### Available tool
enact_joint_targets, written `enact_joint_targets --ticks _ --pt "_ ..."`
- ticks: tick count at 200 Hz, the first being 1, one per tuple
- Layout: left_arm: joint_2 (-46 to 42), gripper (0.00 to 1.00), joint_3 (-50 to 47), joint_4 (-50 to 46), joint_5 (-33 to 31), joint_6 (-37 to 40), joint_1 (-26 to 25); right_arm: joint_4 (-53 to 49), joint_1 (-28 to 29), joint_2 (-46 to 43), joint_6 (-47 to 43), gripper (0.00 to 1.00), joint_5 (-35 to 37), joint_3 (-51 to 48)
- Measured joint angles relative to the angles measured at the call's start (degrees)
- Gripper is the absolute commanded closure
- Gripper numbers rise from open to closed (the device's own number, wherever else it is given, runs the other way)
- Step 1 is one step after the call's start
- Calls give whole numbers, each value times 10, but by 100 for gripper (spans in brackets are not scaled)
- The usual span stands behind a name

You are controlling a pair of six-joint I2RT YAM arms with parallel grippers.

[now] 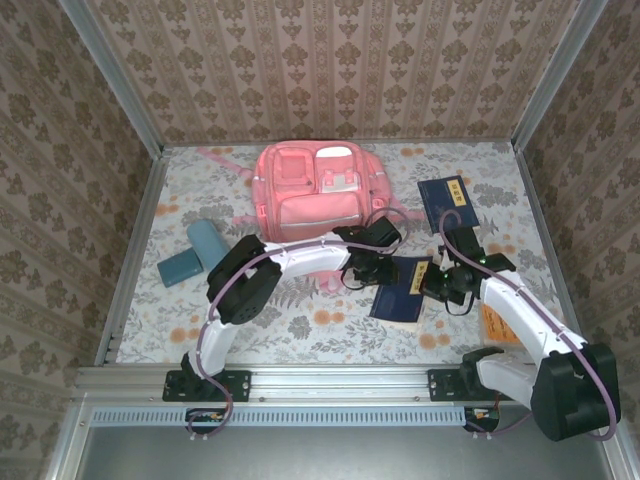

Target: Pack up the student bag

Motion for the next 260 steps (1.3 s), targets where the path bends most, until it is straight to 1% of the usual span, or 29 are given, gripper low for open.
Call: enact_joint_targets --ticks 23,42,69,97,114,136,174,196,206,228,241,253,255,260 --pt "-21 42 1 -2 7 7 14 2 1 -8 0 100 -5 18" --pt "-56 31 -3 4 21 15 40 5 1 -16 0 100 -13 41" --pt "-133 15 -33 33 50 29 101 10 1 -29 -4 100 -31 88" --pt "-204 5 -67 65 78 49 168 37 1 -39 -4 100 -70 132" --pt "-234 4 -95 89 106 59 201 60 1 -38 -4 100 -104 152" --pt "-251 4 -130 122 151 67 227 101 1 -31 0 100 -157 169" --pt "-252 3 -183 192 226 61 248 189 1 14 30 100 -241 188" --pt "-252 3 -209 249 270 32 258 235 1 39 56 100 -272 192" --pt "-251 0 -214 269 282 19 261 248 1 47 65 100 -280 197" --pt "-251 0 -219 282 282 6 264 262 5 70 78 100 -282 216" --pt "-251 0 -220 265 259 7 265 257 10 89 75 100 -272 232" --pt "-251 0 -222 246 236 10 266 239 15 112 63 100 -246 250" --pt "-251 0 -223 243 232 11 265 236 16 116 59 98 -240 252" --pt "-251 1 -225 236 226 12 266 225 17 126 53 86 -225 258"
